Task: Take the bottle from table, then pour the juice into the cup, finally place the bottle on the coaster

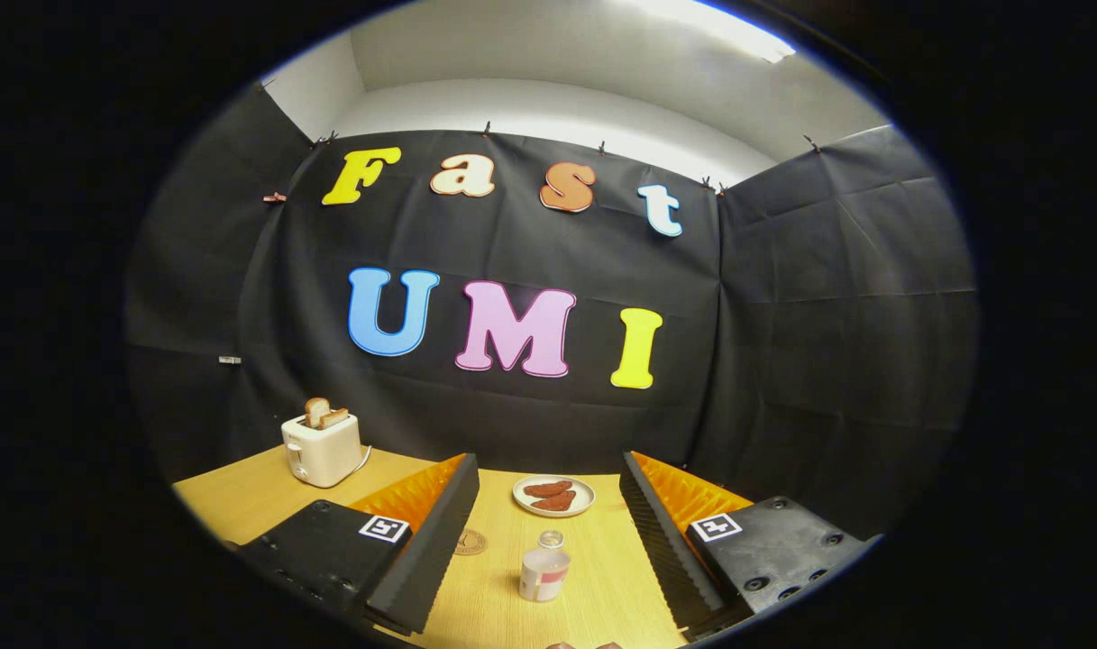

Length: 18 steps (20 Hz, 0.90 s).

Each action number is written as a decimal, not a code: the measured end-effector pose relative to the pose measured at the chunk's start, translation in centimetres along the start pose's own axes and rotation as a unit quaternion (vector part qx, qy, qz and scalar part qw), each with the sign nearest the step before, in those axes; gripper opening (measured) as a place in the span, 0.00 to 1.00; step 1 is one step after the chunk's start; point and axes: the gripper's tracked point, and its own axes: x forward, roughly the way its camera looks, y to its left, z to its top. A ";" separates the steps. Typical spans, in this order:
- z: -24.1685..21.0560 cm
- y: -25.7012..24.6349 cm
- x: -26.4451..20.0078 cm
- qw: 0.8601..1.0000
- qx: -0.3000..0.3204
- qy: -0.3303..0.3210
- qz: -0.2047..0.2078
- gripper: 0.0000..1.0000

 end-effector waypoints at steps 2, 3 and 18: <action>-0.7 0.0 0.5 1.000 0.007 0.004 0.008 0.97; -1.0 -0.2 0.9 1.000 0.011 0.006 0.010 0.97; -10.7 -1.5 6.7 0.996 0.039 0.058 0.051 0.97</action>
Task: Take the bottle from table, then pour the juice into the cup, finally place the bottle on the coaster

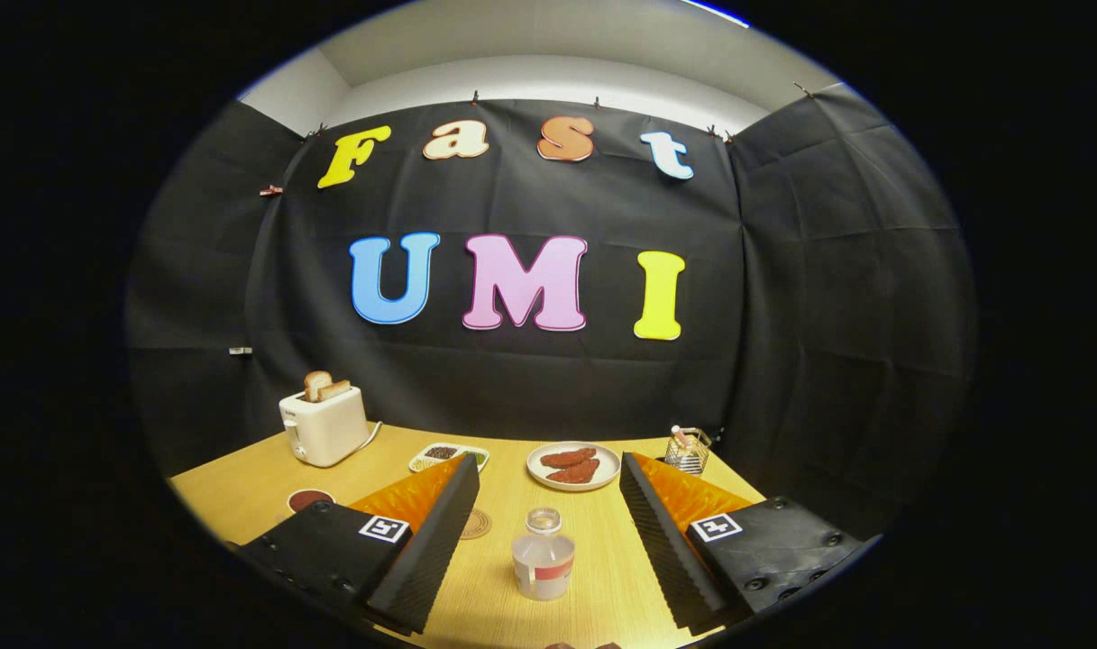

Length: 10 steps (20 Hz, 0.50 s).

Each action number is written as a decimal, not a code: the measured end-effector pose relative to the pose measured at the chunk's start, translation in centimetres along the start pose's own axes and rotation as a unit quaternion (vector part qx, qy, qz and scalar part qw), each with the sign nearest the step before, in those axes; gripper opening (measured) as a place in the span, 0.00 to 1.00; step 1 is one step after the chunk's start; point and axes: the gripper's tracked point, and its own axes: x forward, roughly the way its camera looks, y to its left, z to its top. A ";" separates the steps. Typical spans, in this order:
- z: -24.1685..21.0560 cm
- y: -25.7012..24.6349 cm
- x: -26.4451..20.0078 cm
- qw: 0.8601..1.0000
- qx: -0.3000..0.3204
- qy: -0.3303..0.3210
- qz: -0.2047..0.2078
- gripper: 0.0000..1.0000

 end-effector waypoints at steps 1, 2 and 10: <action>-1.0 0.0 0.6 1.000 -0.002 0.006 0.005 0.97; -1.9 0.0 1.2 1.000 -0.002 0.010 0.007 0.97; -9.1 -1.1 5.2 0.999 0.012 0.051 0.001 0.97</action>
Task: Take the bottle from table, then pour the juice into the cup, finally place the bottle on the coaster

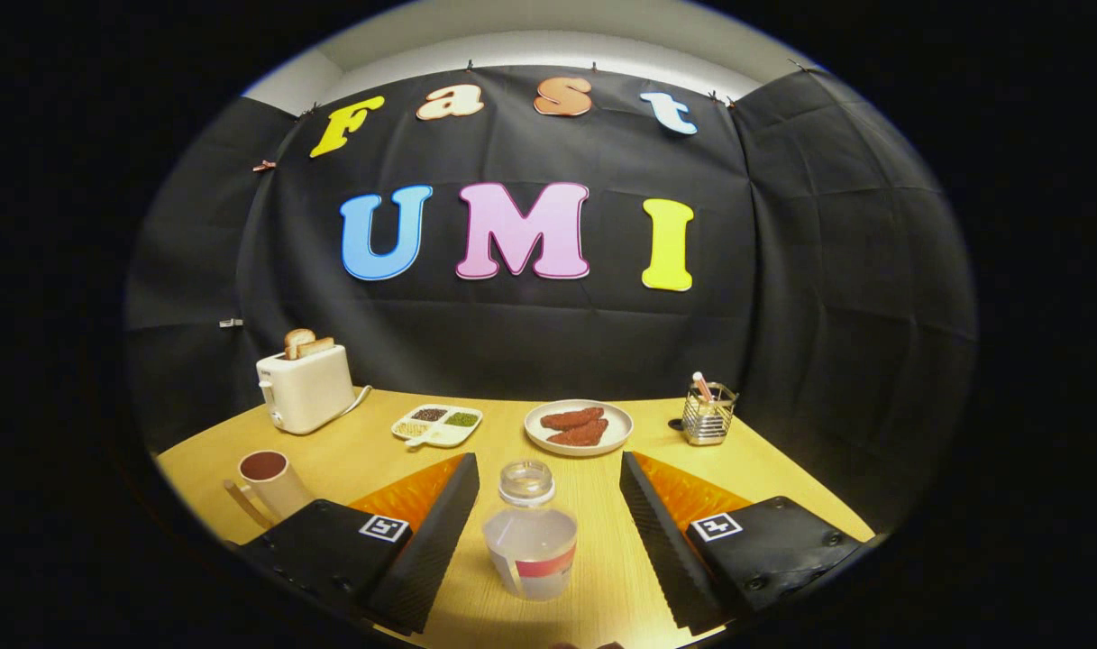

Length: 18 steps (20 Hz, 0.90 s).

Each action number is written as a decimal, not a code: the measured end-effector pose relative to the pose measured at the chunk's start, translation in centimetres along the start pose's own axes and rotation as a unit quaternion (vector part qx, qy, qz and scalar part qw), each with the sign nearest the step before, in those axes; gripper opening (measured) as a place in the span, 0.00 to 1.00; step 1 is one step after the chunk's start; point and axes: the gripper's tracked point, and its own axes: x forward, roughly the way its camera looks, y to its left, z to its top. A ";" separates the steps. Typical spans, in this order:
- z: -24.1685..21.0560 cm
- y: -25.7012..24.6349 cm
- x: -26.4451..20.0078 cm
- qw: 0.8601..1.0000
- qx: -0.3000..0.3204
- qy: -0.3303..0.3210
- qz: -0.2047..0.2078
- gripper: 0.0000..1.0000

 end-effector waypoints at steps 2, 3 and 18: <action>-1.0 0.4 0.3 1.000 0.003 0.002 0.005 0.97; -1.4 0.6 0.4 1.000 -0.001 0.002 0.008 0.97; -6.7 0.9 2.8 1.000 -0.005 -0.007 0.021 0.97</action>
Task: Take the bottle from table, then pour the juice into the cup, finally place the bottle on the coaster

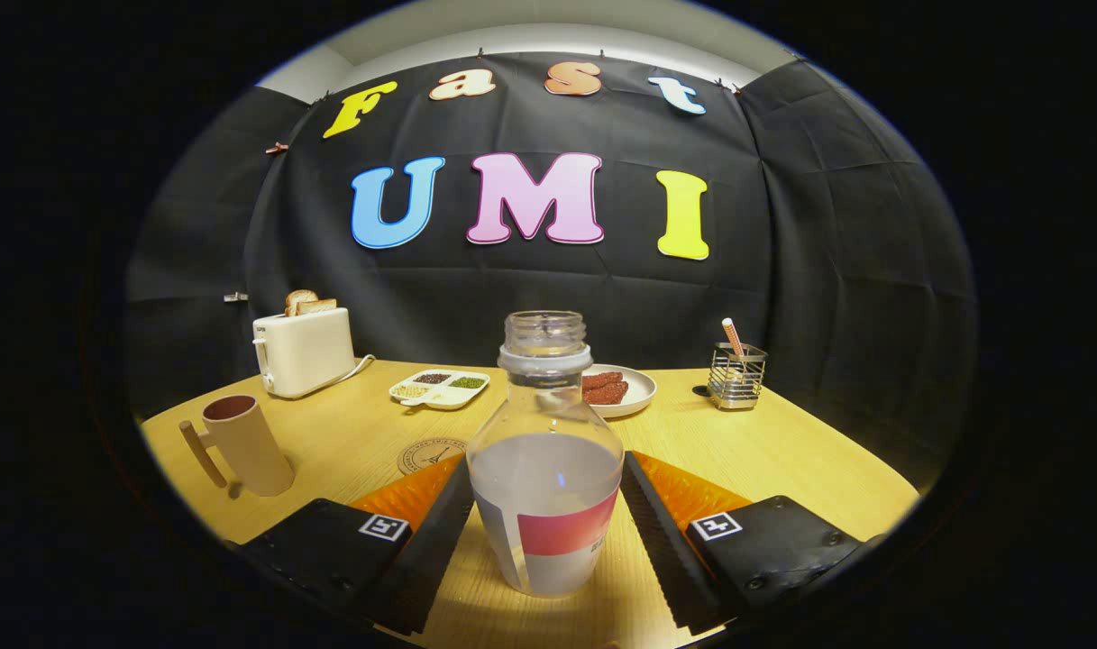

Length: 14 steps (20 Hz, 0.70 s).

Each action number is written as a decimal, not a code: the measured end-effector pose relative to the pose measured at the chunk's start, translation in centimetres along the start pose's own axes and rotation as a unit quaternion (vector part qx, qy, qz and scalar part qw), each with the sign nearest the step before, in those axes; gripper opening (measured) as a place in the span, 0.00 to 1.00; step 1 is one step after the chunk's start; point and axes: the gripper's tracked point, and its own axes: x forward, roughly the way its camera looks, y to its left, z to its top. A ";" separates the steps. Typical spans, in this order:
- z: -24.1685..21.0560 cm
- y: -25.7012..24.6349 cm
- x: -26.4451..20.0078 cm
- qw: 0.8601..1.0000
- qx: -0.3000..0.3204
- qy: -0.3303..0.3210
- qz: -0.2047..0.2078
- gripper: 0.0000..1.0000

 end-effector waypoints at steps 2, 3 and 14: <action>0.0 0.2 0.2 1.000 0.000 -0.003 0.003 0.95; 0.1 0.4 0.2 1.000 -0.001 -0.005 0.006 0.94; 0.6 1.2 0.5 0.999 -0.034 0.006 0.027 0.76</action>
